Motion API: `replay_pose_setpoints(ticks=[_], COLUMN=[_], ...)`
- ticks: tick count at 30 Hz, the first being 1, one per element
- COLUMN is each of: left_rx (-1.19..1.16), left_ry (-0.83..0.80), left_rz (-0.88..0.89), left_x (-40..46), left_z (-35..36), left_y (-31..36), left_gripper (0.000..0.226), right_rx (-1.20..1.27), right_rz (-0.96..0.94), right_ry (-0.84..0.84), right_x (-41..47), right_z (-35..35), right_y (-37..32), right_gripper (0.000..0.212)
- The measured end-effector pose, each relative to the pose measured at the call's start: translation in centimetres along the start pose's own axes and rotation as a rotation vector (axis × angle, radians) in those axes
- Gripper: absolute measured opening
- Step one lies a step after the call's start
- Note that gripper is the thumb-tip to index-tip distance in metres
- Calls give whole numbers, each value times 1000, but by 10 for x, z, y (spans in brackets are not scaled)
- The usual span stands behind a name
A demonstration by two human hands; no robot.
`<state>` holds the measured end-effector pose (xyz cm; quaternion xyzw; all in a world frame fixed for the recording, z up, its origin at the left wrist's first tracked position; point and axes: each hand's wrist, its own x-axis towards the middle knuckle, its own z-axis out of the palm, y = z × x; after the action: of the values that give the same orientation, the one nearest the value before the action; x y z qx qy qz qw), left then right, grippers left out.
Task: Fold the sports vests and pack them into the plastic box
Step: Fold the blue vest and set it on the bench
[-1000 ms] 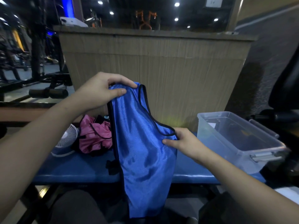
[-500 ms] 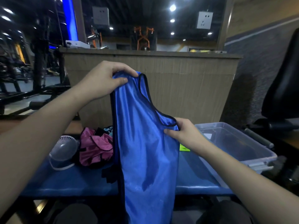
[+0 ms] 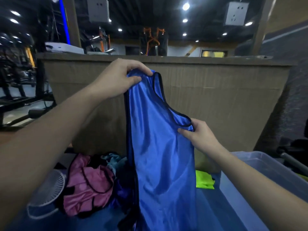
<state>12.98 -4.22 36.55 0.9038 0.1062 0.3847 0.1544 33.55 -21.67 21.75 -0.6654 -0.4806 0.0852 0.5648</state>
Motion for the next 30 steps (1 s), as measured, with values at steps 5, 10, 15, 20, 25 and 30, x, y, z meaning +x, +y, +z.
replay_pose_setpoints(ticks=[5, 10, 15, 20, 25, 30], left_rx=[19, 23, 5, -19, -37, -43], left_ry=[-19, -40, -82, -137, -209, -288], left_rz=[-15, 6, 61, 121, 123, 123], left_x=[30, 26, -2, -47, -103, -153], left_z=[33, 64, 80, 88, 97, 105], left_y=[-30, -52, -52, -28, 0, 13], left_gripper=[30, 30, 31, 34, 50, 52], right_rx=[-37, -57, -106, -91, -99, -143], right_rz=[-37, 7, 45, 83, 133, 131], right_ry=[39, 29, -9, -26, -71, -144], right_x=[43, 51, 33, 4, -31, -62], right_z=[13, 21, 21, 25, 33, 37], right_y=[46, 81, 100, 111, 121, 123], right_gripper=[23, 21, 19, 25, 36, 46])
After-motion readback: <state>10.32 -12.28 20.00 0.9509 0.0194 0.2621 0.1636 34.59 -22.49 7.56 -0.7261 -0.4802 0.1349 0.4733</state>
